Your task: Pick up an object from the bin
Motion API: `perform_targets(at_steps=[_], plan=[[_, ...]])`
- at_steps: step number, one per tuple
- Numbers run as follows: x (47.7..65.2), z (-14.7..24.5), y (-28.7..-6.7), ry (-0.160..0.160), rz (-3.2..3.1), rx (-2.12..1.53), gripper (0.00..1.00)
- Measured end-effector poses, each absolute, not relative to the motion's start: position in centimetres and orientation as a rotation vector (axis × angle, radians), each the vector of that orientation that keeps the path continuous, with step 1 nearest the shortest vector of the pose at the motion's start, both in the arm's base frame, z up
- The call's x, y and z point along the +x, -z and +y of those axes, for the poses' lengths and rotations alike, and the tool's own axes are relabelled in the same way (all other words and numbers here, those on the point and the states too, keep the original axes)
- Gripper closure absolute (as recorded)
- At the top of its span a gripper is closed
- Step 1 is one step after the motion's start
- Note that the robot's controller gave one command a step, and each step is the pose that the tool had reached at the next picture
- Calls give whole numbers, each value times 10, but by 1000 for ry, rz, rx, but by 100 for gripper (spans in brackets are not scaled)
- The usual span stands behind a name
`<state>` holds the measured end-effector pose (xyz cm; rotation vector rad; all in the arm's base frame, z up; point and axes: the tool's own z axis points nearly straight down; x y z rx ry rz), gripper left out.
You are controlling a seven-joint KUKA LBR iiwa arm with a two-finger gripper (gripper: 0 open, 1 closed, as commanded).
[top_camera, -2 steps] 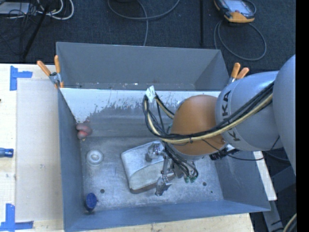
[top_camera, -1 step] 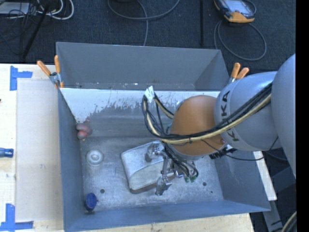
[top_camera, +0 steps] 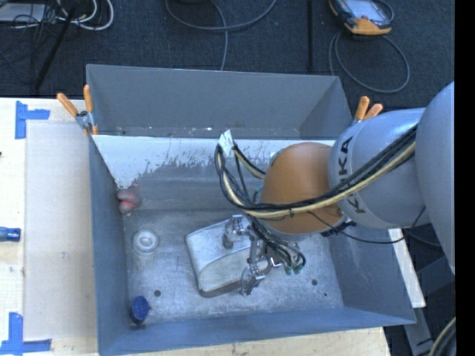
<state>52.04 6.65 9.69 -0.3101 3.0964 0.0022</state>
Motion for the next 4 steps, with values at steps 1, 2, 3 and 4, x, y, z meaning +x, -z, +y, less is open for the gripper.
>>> perform_targets(at_steps=[1, 2, 3, 4], plan=[[531, 69, -102, -9, 3055, -301, 100], [535, 69, -244, 0, 3112, -358, 100], [529, 76, -116, -1, 3092, -555, 100], [530, 76, -118, 0, 3089, -551, 0]])
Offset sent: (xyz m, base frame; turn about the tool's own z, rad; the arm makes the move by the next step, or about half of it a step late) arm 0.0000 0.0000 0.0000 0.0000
